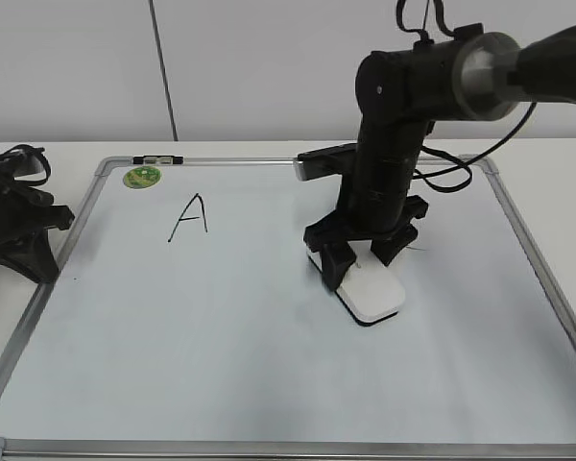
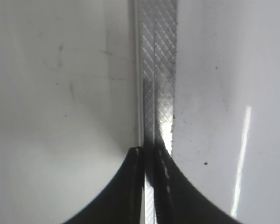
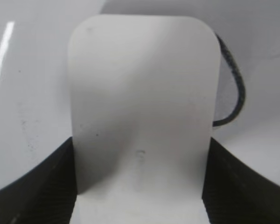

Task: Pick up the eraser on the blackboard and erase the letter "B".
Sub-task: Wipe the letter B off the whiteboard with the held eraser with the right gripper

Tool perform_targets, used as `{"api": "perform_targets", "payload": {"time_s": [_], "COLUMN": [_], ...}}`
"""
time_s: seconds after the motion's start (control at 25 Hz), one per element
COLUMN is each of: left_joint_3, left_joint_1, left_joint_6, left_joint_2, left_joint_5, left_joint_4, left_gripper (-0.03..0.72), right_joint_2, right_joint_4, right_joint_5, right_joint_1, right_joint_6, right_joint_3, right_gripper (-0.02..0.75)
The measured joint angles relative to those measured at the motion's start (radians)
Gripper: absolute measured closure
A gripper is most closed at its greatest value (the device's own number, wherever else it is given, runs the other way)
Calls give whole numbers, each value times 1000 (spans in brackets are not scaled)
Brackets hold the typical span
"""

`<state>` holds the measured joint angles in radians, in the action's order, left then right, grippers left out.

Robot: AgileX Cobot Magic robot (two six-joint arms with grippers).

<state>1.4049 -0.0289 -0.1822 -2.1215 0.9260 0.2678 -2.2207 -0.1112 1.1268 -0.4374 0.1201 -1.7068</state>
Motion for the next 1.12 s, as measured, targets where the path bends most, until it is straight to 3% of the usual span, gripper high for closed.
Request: {"api": "perform_targets", "payload": {"time_s": [0.48, 0.84, 1.12], "left_joint_3": [0, 0, 0], "left_joint_1": [0, 0, 0], "left_joint_6": [0, 0, 0], "left_joint_2": [0, 0, 0], "left_joint_5": [0, 0, 0], "left_joint_4": [0, -1, -4], "left_gripper": [678, 678, 678], "right_joint_2": [2, 2, 2], "right_joint_4": [19, -6, 16], "right_joint_5": [0, 4, 6], "right_joint_1": [88, 92, -15], "right_joint_6": [-2, 13, 27], "right_joint_3": [2, 2, 2], "right_gripper": [187, 187, 187]}}
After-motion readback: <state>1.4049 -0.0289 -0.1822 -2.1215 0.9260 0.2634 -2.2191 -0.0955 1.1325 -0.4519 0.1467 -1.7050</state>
